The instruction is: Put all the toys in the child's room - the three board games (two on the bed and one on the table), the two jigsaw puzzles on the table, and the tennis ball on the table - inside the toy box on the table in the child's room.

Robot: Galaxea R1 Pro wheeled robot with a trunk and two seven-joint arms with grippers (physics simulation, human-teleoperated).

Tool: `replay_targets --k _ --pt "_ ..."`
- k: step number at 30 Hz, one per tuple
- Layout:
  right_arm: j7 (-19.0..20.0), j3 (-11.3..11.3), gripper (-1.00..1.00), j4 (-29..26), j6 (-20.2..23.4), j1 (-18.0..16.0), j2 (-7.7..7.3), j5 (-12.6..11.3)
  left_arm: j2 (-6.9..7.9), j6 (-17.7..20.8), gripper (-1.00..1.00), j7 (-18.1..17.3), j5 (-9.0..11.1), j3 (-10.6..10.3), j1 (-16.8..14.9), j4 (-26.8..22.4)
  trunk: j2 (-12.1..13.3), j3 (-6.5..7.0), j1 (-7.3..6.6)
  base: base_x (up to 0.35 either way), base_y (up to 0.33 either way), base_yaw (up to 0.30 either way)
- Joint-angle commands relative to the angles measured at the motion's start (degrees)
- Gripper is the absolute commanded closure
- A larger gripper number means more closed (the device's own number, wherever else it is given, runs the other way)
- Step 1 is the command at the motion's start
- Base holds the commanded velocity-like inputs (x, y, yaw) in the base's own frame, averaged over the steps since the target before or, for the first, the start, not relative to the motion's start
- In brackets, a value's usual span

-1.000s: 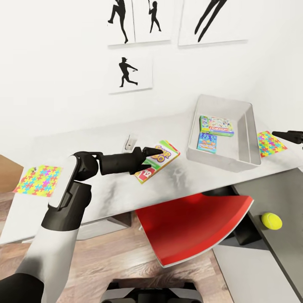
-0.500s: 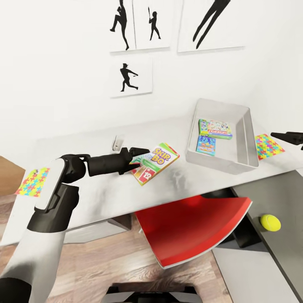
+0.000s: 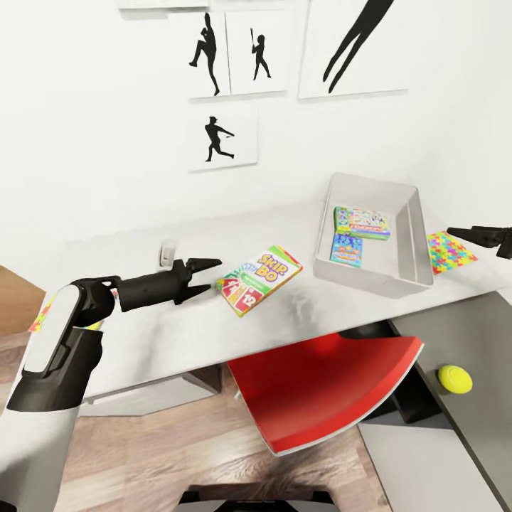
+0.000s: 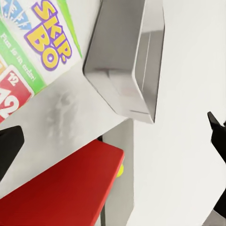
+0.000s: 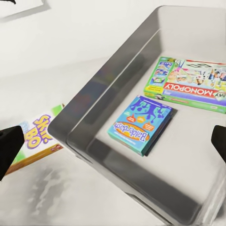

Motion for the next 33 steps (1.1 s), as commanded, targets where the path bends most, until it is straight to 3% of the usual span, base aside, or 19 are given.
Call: replay_targets --k 1,8,17,27,33 --pt "0.3 0.5 -1.00 0.0 0.2 -0.1 0.25 0.3 0.49 0.0 -1.00 0.0 0.6 0.4 0.4 0.0 -0.1 0.03 0.02 0.000 0.000 0.000" --pt "0.0 2.1 -1.00 0.0 0.2 -0.2 1.07 0.3 1.57 -0.1 -1.00 -1.4 0.0 1.3 2.2 0.0 -0.1 0.65 0.02 0.000 0.000 0.000" --pt "-1.4 3.0 -1.00 -0.1 0.2 -0.7 2.38 0.3 1.80 -0.1 -1.00 -2.6 -1.9 1.7 4.1 0.0 -0.1 1.46 0.02 0.000 0.000 0.000" --pt "-2.6 3.4 -1.00 -0.5 0.2 -1.0 3.21 0.3 0.53 -0.3 -1.00 -5.6 -2.8 1.2 5.6 -0.1 -0.1 2.35 0.02 0.000 0.000 0.000" --pt "-2.9 3.9 -1.00 -0.7 0.2 -1.1 3.71 0.3 -0.58 -0.3 -1.00 -8.6 -3.0 -0.5 6.0 -0.1 -0.1 2.89 0.02 0.000 0.000 0.000"
